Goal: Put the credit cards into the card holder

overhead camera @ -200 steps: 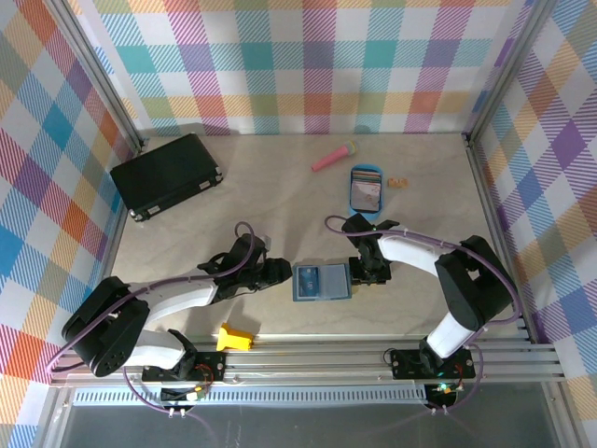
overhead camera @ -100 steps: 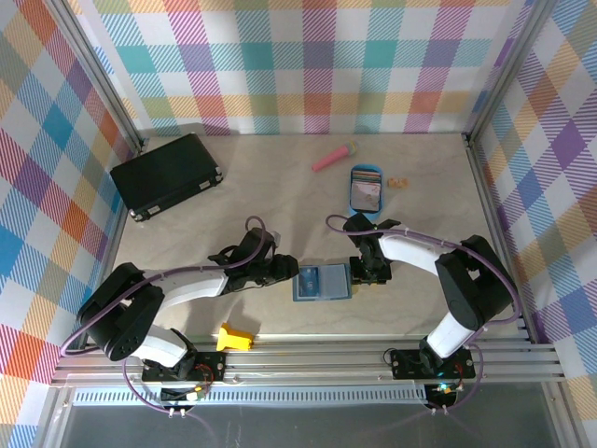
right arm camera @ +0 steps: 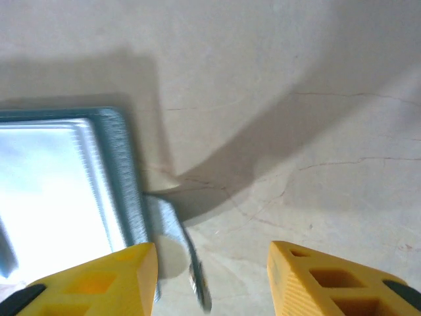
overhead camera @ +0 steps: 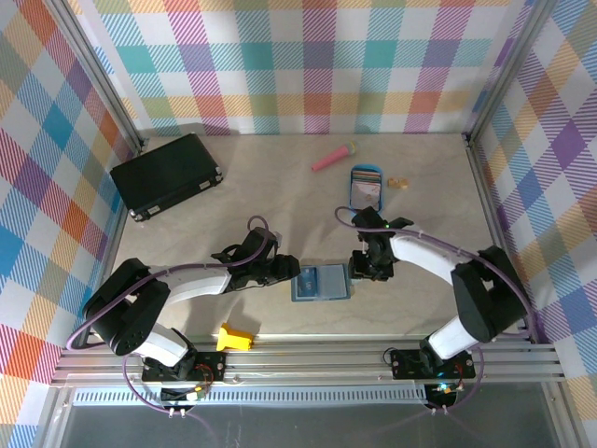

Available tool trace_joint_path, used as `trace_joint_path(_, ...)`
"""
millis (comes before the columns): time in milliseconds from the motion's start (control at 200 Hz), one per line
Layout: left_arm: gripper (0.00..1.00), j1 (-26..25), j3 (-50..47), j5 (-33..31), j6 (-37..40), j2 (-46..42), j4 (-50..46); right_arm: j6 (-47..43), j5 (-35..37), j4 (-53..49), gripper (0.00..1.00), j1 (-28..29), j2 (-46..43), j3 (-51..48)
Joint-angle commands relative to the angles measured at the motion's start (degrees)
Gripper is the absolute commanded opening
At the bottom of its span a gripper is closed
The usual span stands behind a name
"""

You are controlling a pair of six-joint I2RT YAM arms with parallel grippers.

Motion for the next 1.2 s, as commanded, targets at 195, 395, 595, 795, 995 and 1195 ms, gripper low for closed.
trace_joint_path(195,0.42,-0.5,0.5,0.7,0.8,0.7,0.4,0.9,-11.8,2.4,0.42,-0.5,-6.2,1.5)
trace_joint_path(395,0.42,-0.5,0.1,0.8,0.8,0.7,0.9,-0.7,-14.9,4.1,0.32,1.6,-5.0,2.0)
trace_joint_path(595,0.42,-0.5,-0.2,0.7,0.8,0.5,1.1,-1.0,-13.3,3.9,0.32,3.3,-0.1,2.6)
trace_joint_path(795,0.42,-0.4,-0.3,0.6,0.6,0.2,1.1,-0.2,-6.5,3.0,0.35,3.6,1.7,2.4)
trace_joint_path(995,0.43,-0.5,-0.1,1.0,0.6,0.8,1.4,0.0,-5.4,3.7,0.38,3.5,3.8,2.1)
trace_joint_path(1195,0.43,-0.5,0.0,1.2,0.4,0.8,1.7,0.4,-5.4,5.9,0.4,3.0,5.8,1.3)
